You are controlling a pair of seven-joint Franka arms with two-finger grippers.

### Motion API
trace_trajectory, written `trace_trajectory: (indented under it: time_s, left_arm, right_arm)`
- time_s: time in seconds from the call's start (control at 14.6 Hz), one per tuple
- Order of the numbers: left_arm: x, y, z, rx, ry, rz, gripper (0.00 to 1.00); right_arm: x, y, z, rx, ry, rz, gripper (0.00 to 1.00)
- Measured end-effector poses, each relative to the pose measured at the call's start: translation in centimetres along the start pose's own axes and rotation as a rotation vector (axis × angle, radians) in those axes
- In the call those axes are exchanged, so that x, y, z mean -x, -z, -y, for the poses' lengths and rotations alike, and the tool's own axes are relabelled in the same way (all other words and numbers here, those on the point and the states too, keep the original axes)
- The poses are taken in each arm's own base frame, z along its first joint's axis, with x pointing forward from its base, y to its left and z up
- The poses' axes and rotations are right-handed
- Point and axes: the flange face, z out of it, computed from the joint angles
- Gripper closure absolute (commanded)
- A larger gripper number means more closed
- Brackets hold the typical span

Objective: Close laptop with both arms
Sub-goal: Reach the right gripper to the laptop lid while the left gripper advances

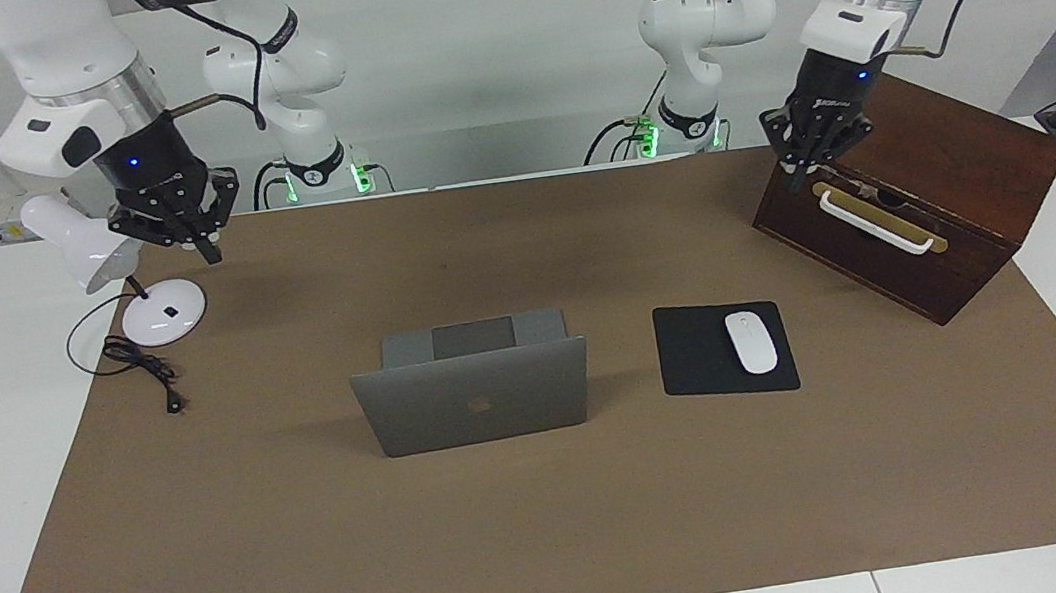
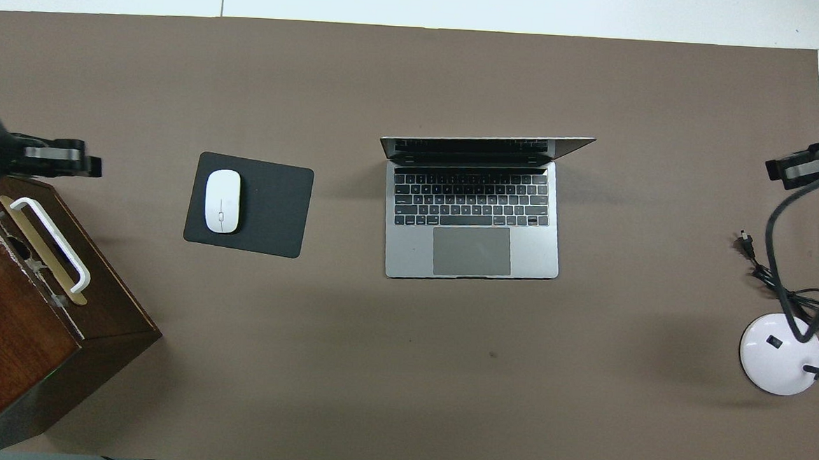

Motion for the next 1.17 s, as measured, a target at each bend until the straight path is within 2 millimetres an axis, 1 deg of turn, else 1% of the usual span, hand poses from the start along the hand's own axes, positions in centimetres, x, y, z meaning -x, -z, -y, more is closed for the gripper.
trace_trajectory:
  time_s: [0.14, 0.27, 0.41, 0.62, 0.82, 1.03, 1.17]
  left_arm:
    - [2.3, -2.2, -1.7, 0.012, -0.034, -0.066, 1.00]
    - [4.8, -3.6, -3.3, 0.025, -0.070, -0.102, 1.00]
    - [7.4, -4.7, -5.3, 0.043, -0.117, -0.135, 1.00]
    - [10.9, -6.2, -7.2, 0.063, -0.172, -0.156, 1.00]
    - [12.7, -7.2, -8.7, 0.080, -0.214, -0.186, 1.00]
    - [14.3, -9.6, -9.9, 0.096, -0.247, -0.235, 1.00]
    - [14.9, -11.0, -10.4, 0.104, -0.260, -0.257, 1.00]
  right_arm:
    - [-1.1, -0.5, 1.8, -0.008, -0.028, -0.009, 1.00]
    - [-2.4, -1.3, 2.4, -0.016, -0.051, -0.013, 1.00]
    - [-4.1, -3.0, 2.8, -0.026, -0.068, -0.013, 1.00]
    - [-7.1, -6.5, 3.9, -0.054, -0.113, 0.001, 1.00]
    - [-9.8, -9.6, 5.4, -0.083, -0.150, -0.013, 1.00]
    - [-12.3, -11.3, 7.9, -0.105, -0.176, -0.038, 1.00]
    - [-13.4, -12.3, 9.0, -0.108, -0.164, -0.056, 1.00]
